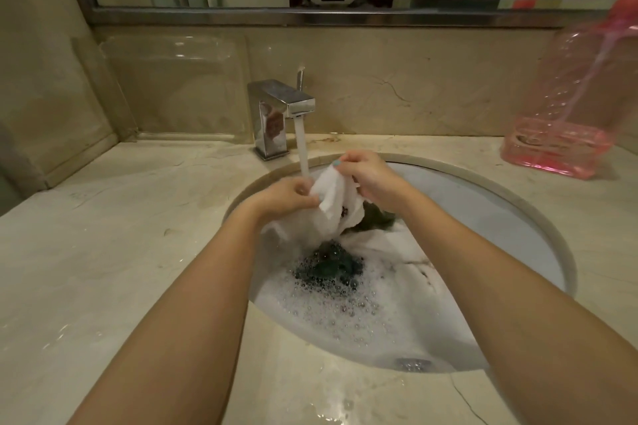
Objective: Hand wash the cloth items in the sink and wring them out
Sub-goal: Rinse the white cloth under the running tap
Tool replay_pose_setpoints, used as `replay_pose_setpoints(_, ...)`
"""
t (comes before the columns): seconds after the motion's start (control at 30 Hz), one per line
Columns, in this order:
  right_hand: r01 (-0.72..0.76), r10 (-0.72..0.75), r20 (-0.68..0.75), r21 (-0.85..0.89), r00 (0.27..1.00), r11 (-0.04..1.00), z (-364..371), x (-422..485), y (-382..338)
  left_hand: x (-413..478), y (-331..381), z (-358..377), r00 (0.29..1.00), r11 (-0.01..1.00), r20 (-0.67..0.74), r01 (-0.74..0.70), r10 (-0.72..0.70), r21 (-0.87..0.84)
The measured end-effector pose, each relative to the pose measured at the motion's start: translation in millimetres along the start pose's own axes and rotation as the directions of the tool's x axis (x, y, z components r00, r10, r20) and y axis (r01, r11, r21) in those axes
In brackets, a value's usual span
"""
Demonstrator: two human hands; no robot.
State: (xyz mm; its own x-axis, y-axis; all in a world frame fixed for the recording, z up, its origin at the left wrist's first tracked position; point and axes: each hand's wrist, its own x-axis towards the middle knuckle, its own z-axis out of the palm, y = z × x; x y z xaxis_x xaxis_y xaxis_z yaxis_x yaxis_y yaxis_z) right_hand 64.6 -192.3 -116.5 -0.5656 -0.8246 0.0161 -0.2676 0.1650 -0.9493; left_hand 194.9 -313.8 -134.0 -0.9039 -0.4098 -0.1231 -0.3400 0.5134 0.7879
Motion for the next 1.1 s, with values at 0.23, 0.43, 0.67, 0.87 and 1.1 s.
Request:
replay_pose_setpoints(0.23,0.013,-0.011,0.015,-0.182,1.000,0.983,-2,-6,-7,-5,10,-10,0.962,0.826,-0.267,-0.105,-0.056,-0.554)
replay_pose_setpoints(0.43,0.058,-0.056,0.015,-0.258,0.998,0.964,-16,-4,12,-6,6,-13,0.887,0.922,-0.462,-0.198,0.024,-0.333)
replay_pose_setpoints(0.67,-0.007,0.045,-0.083,0.410,0.996,0.912,-28,-1,-3,-3,6,-9,0.798,0.983,-0.574,-0.146,0.183,0.110)
replay_pose_setpoints(0.87,-0.046,0.086,-0.051,0.526,0.995,0.849,-1,6,0,-3,13,-4,0.729,0.879,-0.677,-0.253,-0.103,-0.405)
replay_pose_setpoints(1.1,-0.080,0.085,0.065,-0.075,0.994,0.994,43,5,6,14,16,-7,0.704,0.691,-0.661,-0.342,-0.260,-0.637)
